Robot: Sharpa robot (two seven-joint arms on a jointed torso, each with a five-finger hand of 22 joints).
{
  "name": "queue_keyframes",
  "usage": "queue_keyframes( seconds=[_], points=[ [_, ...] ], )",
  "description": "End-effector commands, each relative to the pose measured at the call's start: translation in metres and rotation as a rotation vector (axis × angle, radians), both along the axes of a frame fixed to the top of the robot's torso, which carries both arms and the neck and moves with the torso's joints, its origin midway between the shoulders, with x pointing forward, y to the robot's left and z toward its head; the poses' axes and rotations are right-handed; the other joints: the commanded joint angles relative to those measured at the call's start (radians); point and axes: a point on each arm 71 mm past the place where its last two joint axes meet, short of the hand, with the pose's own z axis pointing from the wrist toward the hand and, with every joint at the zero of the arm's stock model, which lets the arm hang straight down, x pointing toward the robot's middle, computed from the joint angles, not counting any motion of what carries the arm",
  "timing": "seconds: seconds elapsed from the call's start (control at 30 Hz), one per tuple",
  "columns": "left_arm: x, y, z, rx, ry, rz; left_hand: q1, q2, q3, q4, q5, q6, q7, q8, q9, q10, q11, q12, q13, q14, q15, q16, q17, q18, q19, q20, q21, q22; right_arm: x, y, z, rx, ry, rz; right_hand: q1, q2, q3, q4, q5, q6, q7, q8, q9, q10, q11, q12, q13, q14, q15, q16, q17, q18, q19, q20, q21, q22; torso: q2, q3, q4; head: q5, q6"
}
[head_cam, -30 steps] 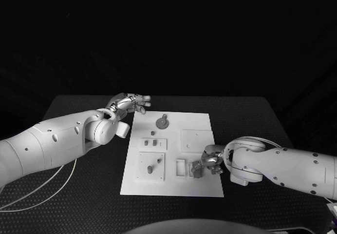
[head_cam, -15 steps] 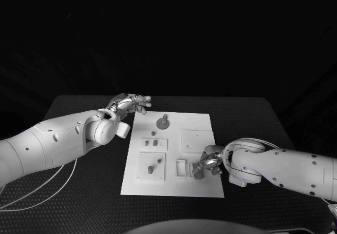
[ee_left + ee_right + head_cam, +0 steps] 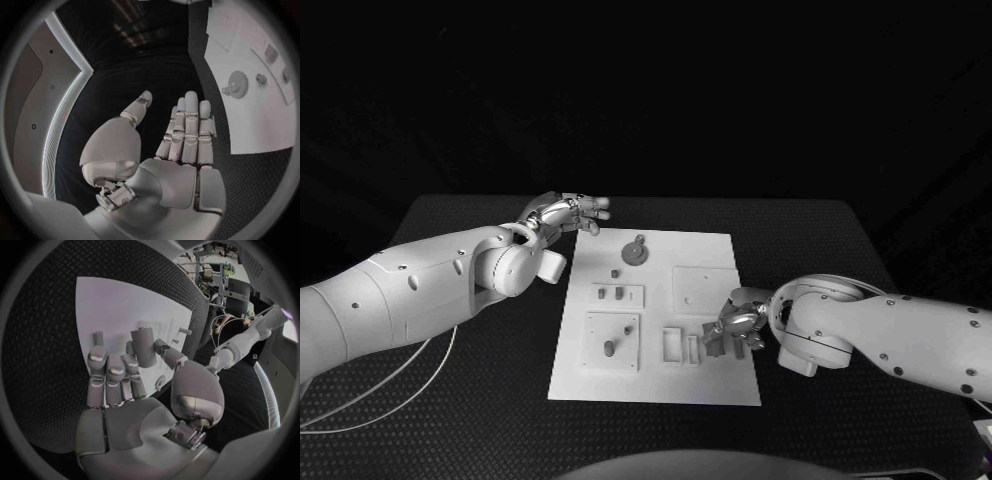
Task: Assemble the parts on the task board
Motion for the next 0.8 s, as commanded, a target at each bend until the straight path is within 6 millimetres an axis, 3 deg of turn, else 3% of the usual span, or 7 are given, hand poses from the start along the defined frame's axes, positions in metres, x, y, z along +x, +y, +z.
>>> queue_keyframes(
  seconds=[0.03, 0.33, 0.53, 0.8],
  points=[
    [0.000, -0.002, 0.001, -0.005, -0.002, -0.016, -0.008, -0.001, -0.007, 0.000, -0.004, -0.006, 0.000, 0.003, 0.001, -0.002, 0.005, 0.001, 0.000, -0.001, 0.004, -0.006, 0.002, 0.014, 0.004, -0.002, -0.006, 0.002, -0.001, 0.001, 0.006, 0.049, 0.051, -0.045, 0.003, 0.014, -0.005, -0.003, 0.002, 0.008, 0.001, 0.004, 0.007, 0.008, 0.001, -0.007, 0.002, 0.002, -0.005, -0.004, 0.002, 0.062, 0.000, 0.011, 0.007, 0.008, 0.000, -0.0009, -0.0004, 0.001, 0.000],
    [0.000, -0.003, 0.000, -0.006, 0.000, -0.020, -0.008, -0.001, -0.007, 0.000, -0.004, -0.006, 0.000, 0.003, 0.001, -0.002, 0.005, 0.001, 0.000, -0.001, 0.004, -0.007, 0.002, 0.014, 0.004, -0.002, -0.006, 0.002, 0.004, 0.017, 0.010, 0.078, 0.068, -0.028, -0.014, 0.007, -0.013, -0.003, 0.004, 0.012, -0.001, 0.003, 0.007, 0.016, -0.001, -0.007, 0.010, 0.004, -0.006, -0.006, 0.006, 0.062, 0.002, 0.011, 0.009, 0.007, 0.000, -0.0024, 0.0015, 0.001, 0.000],
    [0.001, -0.005, 0.000, -0.005, 0.003, -0.022, -0.010, -0.001, -0.008, 0.000, -0.004, -0.007, 0.000, 0.003, 0.001, -0.003, 0.005, 0.000, 0.000, -0.001, 0.004, -0.007, 0.003, 0.014, 0.004, -0.002, -0.007, 0.003, 0.006, 0.036, 0.005, 0.075, 0.107, 0.024, -0.034, 0.006, -0.024, 0.001, 0.003, 0.014, -0.001, 0.000, 0.007, 0.017, -0.001, -0.012, 0.013, 0.005, -0.006, -0.009, 0.009, 0.062, 0.001, 0.012, 0.010, 0.006, 0.001, -0.0019, 0.0019, 0.004, -0.001],
    [0.001, -0.004, 0.000, -0.004, 0.004, -0.021, -0.012, 0.000, -0.008, 0.001, -0.004, -0.009, 0.001, 0.003, 0.001, -0.003, 0.005, 0.000, 0.000, -0.001, 0.004, -0.007, 0.003, 0.014, 0.004, -0.002, -0.007, 0.003, 0.003, 0.044, -0.006, 0.057, 0.127, 0.040, -0.049, 0.005, -0.032, 0.004, 0.000, 0.017, -0.002, -0.001, 0.008, 0.025, -0.002, -0.009, 0.024, 0.005, -0.007, -0.011, 0.012, 0.062, -0.001, 0.012, 0.010, 0.005, 0.001, -0.0023, 0.0007, 0.007, -0.004]
  ],
)
